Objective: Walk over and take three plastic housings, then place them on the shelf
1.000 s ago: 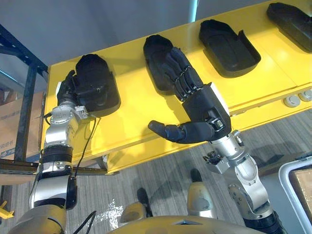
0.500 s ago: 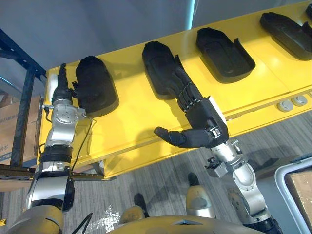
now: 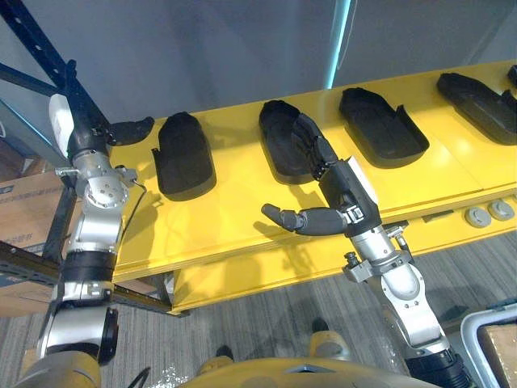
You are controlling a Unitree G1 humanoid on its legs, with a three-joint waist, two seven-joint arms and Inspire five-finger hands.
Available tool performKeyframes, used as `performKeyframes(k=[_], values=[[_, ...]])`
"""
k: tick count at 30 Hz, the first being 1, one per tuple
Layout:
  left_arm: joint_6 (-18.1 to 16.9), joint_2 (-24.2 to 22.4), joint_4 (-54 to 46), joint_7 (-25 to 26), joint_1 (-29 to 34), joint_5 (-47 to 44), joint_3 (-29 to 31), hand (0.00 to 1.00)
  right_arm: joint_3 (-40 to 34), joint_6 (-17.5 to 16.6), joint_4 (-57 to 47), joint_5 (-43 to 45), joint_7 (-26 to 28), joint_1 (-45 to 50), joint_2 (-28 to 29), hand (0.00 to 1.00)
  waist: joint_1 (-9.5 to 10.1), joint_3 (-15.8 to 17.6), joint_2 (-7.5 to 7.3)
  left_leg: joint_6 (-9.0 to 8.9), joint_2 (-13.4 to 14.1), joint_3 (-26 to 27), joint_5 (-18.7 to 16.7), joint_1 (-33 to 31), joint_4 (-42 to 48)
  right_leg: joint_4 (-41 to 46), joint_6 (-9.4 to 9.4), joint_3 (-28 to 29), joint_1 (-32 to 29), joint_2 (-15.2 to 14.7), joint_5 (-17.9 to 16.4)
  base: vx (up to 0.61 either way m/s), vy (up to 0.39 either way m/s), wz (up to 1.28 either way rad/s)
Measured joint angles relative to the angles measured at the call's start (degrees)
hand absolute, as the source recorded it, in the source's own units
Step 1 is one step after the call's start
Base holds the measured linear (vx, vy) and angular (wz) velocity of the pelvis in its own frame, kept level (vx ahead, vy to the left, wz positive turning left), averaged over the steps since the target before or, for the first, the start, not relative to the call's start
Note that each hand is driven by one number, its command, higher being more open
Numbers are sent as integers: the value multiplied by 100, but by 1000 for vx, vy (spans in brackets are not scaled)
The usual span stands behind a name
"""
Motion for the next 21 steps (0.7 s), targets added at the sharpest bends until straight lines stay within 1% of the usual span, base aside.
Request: performKeyframes(k=[1, 2, 5, 6, 7, 8, 9, 10, 11, 12, 14, 18, 21], values=[[-78, -222, -328, -135, 261, -200, 55, 100, -56, 7, 99, 2, -95, -69, 3, 100, 51, -35, 16, -6, 4, -65, 28, -15, -12, -26, -1, -62, 31, 0, -1, -38, -27, 20], [-132, -480, -676, -276, 560, -376, 85, 100, -141, 14, 193, 6, -143, -135, 9, 100, 150, -71, 38, -6, 9, -88, 42, -23, -17, -28, -4, -86, 37, 2, -3, -34, -25, 17], [-177, -1025, -1447, -626, 1238, -895, 127, 100, -250, 63, 363, -2, -230, -287, 47, 100, 269, -128, 59, -19, 10, -219, 65, -32, -46, -59, -15, -221, 121, -4, -10, -13, -16, 22], [-208, -1275, -1822, -830, 1614, -1008, 125, 100, -264, 102, 420, -75, -299, -344, 78, 100, 334, -186, 56, -25, 20, -289, 114, -42, -111, -97, -19, -321, 151, 0, -12, 3, -26, 44], [-307, -1462, -2120, -1018, 1977, -1129, 117, 100, -262, 132, 474, -169, -321, -428, 110, 100, 374, -222, 48, -32, 27, -382, 141, -86, -126, -133, -20, -420, 184, 1, -12, 6, -28, 39], [-358, -1548, -2220, -1112, 2114, -1145, 112, 100, -262, 147, 500, -196, -321, -462, 124, 100, 411, -251, 48, -35, 30, -413, 151, -121, -124, -138, -22, -457, 181, 2, -12, 19, -28, 38], [-427, -1715, -2388, -1295, 2322, -1219, 90, 100, -258, 167, 534, -208, -321, -501, 139, 100, 495, -284, 42, -40, 34, -492, 182, -150, -137, -142, -26, -535, 194, 4, -14, 16, -25, 30], [-444, -1807, -2540, -1380, 2467, -1316, 74, 100, -234, 173, 556, -208, -314, -523, 163, 100, 584, -298, 37, -49, 37, -540, 224, -163, -163, -142, -28, -587, 203, 7, -13, 16, -33, 33], [-537, -1885, -2716, -1474, 2650, -1328, 37, 100, -203, 176, 618, -208, -308, -575, 250, 100, 651, -312, 25, -59, 48, -605, 265, -173, -221, -142, -31, -656, 213, 16, -14, 8, -29, 30], [-593, -1934, -2834, -1524, 2774, -1325, 11, 100, -178, 186, 691, -208, -318, -639, 321, 100, 673, -323, 7, -60, 49, -661, 285, -211, -230, -142, -34, -709, 216, 17, -16, 0, -25, 28], [-679, -2009, -2968, -1661, 2941, -1309, -60, 100, -133, 213, 804, -205, -340, -741, 379, 100, 786, -333, -11, -65, 50, -727, 317, -238, -252, -145, -36, -772, 223, 17, -17, -6, -18, 20], [-730, -2186, -3003, -1899, 3198, -1315, -123, 100, 29, 326, 989, -206, -426, -865, 554, 100, 902, -367, -69, -72, 66, -858, 335, -290, -264, -165, -96, -916, 287, 30, -56, -19, -18, 18], [-751, -2230, -3003, -2021, 3402, -1325, -149, 100, 143, 427, 1188, -205, -637, -1005, 644, 100, 915, -384, -111, -79, 75, -992, 375, -428, -276, -237, -116, -1020, 263, 52, -66, -20, -20, 21]])
